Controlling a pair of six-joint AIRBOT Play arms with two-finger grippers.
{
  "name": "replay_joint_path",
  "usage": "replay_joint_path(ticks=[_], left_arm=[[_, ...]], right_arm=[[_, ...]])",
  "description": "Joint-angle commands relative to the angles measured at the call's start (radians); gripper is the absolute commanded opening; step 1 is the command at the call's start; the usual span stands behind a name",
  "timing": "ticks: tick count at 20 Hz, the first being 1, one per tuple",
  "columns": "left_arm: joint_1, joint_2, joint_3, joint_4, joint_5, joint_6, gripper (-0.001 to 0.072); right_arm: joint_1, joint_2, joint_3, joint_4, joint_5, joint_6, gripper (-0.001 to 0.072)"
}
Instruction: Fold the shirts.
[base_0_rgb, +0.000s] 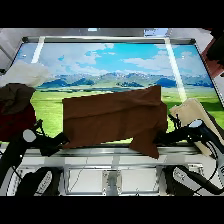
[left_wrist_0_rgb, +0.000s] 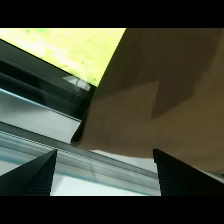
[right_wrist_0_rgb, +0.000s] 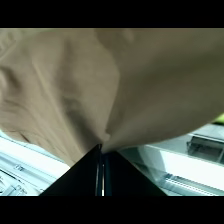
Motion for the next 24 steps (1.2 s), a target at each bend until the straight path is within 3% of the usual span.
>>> replay_joint_path(ticks=[1, 3, 5, 6, 7, 9, 12, 16, 21, 24], left_arm=[[0.001, 0.0, -0.052, -0.044, 0.083, -0.074, 0.0697], [0.001, -0.001, -0.052, -0.05, 0.112, -0.08, 0.0686], [0.0, -0.011, -0.053, -0.053, 0.145, -0.094, 0.0532], [0.0, -0.018, -0.052, -0.061, 0.147, -0.091, 0.0531], [0.0, -0.019, -0.052, -0.074, 0.142, -0.09, 0.0462], [0.0, -0.019, -0.051, -0.109, 0.124, -0.062, 0.0152], [0.0, -0.018, -0.036, -0.145, 0.084, -0.006, 0.0036], [0.0, -0.018, 0.089, -0.109, -0.016, 0.078, 0.0017], [0.001, -0.018, 0.294, 0.091, -0.175, 0.149, 0.0016], [0.001, -0.018, 0.365, 0.121, -0.218, 0.193, 0.0017]], right_arm=[[0.001, 0.0, 0.0, 0.034, 0.003, -0.019, 0.0026], [0.001, 0.0, 0.0, 0.034, 0.003, -0.019, 0.0026], [0.001, 0.0, 0.0, 0.034, 0.006, -0.019, 0.0026], [0.001, 0.0, 0.0, 0.034, 0.009, -0.019, 0.0025], [0.001, 0.0, 0.0, 0.034, 0.011, -0.019, 0.0026], [0.001, 0.0, 0.0, 0.034, 0.011, -0.019, 0.0025], [0.001, 0.0, 0.0, 0.033, 0.01, -0.019, 0.0025], [0.0, 0.003, 0.001, 0.032, 0.021, -0.018, 0.0024], [-0.001, 0.077, 0.113, -0.034, 0.178, -0.013, 0.0024], [0.0, 0.156, 0.201, -0.008, 0.235, 0.013, 0.0024]])
